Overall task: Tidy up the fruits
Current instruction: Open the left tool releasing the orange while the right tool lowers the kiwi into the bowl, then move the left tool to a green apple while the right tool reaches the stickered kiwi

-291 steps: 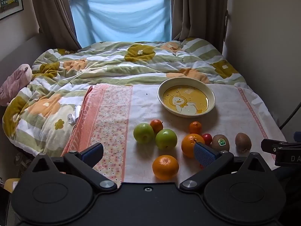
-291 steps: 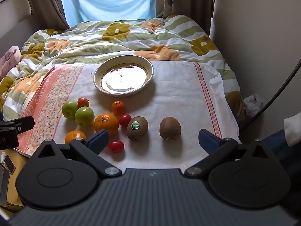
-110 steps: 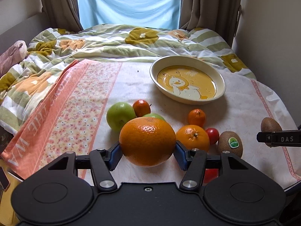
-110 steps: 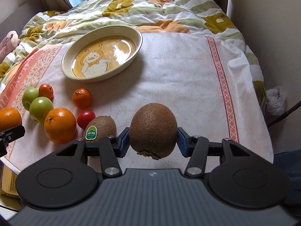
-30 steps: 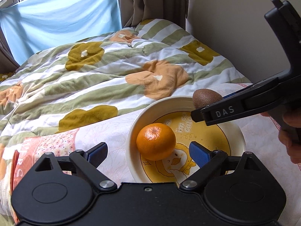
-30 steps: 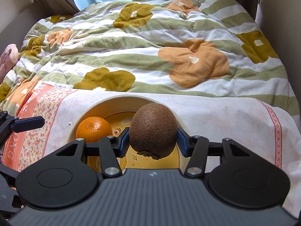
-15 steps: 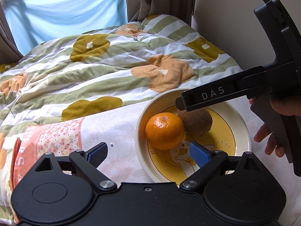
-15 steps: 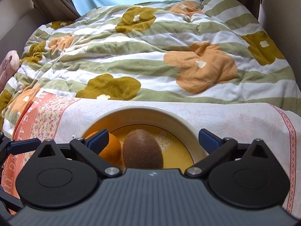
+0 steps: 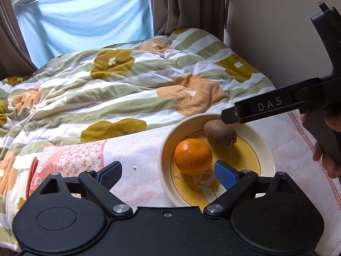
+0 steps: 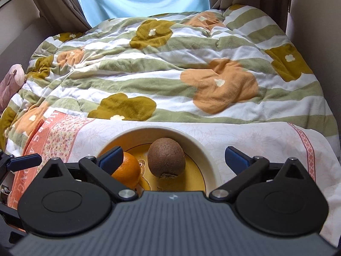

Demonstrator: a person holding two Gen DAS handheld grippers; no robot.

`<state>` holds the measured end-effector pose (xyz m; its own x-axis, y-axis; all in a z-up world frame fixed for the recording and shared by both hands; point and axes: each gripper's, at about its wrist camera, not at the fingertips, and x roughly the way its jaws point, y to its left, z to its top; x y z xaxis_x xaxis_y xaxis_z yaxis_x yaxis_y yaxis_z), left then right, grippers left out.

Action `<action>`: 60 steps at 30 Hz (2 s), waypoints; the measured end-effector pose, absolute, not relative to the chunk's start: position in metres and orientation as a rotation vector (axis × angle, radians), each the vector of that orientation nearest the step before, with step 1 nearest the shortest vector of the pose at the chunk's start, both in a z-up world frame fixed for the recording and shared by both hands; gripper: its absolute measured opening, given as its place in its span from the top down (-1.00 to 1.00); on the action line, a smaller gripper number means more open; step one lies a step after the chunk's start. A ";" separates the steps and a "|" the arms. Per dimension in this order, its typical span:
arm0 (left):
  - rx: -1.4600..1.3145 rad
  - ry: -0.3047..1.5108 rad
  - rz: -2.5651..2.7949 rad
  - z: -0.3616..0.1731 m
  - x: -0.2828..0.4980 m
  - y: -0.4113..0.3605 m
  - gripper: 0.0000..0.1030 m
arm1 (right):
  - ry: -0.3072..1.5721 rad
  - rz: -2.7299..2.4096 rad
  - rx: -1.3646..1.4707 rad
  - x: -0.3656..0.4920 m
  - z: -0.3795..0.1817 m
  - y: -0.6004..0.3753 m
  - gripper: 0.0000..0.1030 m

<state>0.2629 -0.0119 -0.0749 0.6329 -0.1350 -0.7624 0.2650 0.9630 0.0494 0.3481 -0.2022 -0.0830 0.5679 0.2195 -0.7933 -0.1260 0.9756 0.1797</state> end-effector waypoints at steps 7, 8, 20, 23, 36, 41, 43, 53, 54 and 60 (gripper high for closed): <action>0.153 0.779 -0.173 -0.041 0.230 -0.015 -0.86 | 0.870 0.225 0.035 0.305 -0.038 -0.215 -1.00; 0.150 0.765 -0.162 -0.036 0.221 -0.015 -0.86 | 0.859 0.232 0.035 0.298 -0.033 -0.217 -1.00; 0.085 0.699 -0.045 0.003 0.135 -0.025 -0.86 | 0.780 0.245 0.075 0.192 0.001 -0.255 -1.00; 0.056 0.703 -0.026 0.005 0.119 -0.025 -0.86 | 0.794 0.235 0.085 0.169 -0.002 -0.261 -1.00; -0.007 0.765 -0.014 -0.026 0.079 -0.004 -0.86 | 0.846 0.086 0.157 0.090 -0.030 -0.251 -1.00; 0.008 0.820 -0.072 -0.052 0.086 0.002 -0.85 | 0.867 -0.002 0.166 0.076 -0.053 -0.239 -1.00; 0.016 0.837 -0.096 -0.063 0.090 0.001 -0.84 | 0.882 -0.027 0.166 0.073 -0.063 -0.235 -1.00; 0.071 0.936 -0.228 -0.118 0.117 -0.011 -0.63 | 0.952 -0.094 0.189 0.072 -0.110 -0.219 -1.00; 0.076 0.944 -0.232 -0.121 0.118 -0.011 -0.60 | 0.956 -0.097 0.190 0.072 -0.113 -0.218 -1.00; 0.078 0.958 -0.260 -0.131 0.129 -0.012 -0.60 | 0.966 -0.114 0.204 0.073 -0.123 -0.214 -1.00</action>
